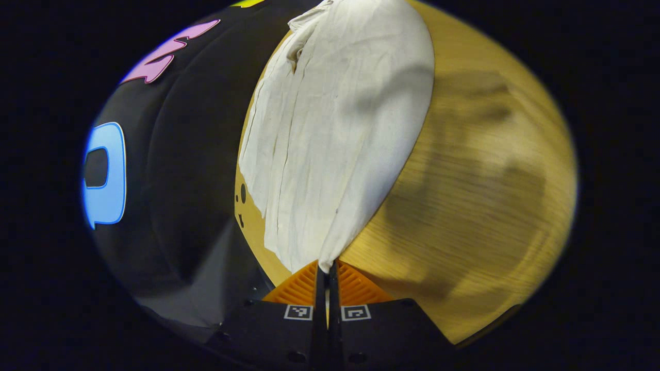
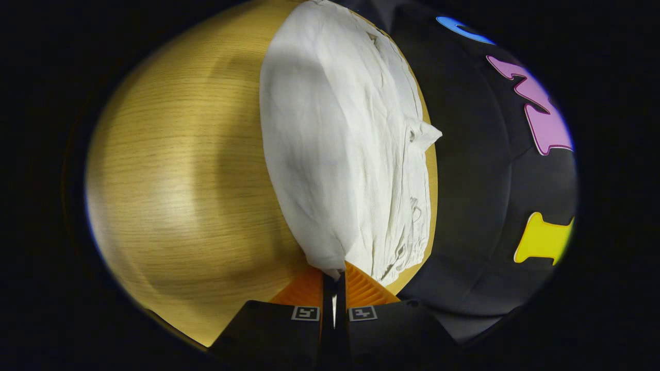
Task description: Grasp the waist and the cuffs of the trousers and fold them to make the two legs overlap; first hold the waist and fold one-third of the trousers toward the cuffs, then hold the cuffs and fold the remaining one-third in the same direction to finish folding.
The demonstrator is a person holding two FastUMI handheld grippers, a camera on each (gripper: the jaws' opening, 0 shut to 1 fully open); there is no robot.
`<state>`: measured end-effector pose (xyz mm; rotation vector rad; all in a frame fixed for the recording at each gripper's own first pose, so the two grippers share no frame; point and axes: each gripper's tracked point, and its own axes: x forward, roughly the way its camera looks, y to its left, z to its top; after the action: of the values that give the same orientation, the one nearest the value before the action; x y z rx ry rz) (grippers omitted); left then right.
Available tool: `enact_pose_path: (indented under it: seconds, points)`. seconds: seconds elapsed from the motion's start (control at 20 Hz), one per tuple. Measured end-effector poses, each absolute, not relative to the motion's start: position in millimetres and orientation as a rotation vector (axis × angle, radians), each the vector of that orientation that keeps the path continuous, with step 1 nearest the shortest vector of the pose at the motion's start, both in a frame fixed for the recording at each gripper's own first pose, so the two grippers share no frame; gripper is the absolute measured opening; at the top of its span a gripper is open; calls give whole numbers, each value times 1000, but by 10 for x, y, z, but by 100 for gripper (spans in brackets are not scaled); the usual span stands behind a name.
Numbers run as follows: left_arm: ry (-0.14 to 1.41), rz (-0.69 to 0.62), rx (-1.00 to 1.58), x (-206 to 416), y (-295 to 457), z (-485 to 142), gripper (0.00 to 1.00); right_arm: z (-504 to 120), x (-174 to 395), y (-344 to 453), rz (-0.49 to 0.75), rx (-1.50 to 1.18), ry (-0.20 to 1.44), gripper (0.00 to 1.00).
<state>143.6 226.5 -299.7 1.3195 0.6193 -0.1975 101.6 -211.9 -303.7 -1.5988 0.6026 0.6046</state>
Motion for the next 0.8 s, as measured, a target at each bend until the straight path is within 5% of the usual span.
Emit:
enact_pose_path:
  seconds: [0.8]
  points:
    - [410, 51, 1161, 2239, 2104, -1751, 5, -1980, 2116, -1826, 340, -1419, 400, 5]
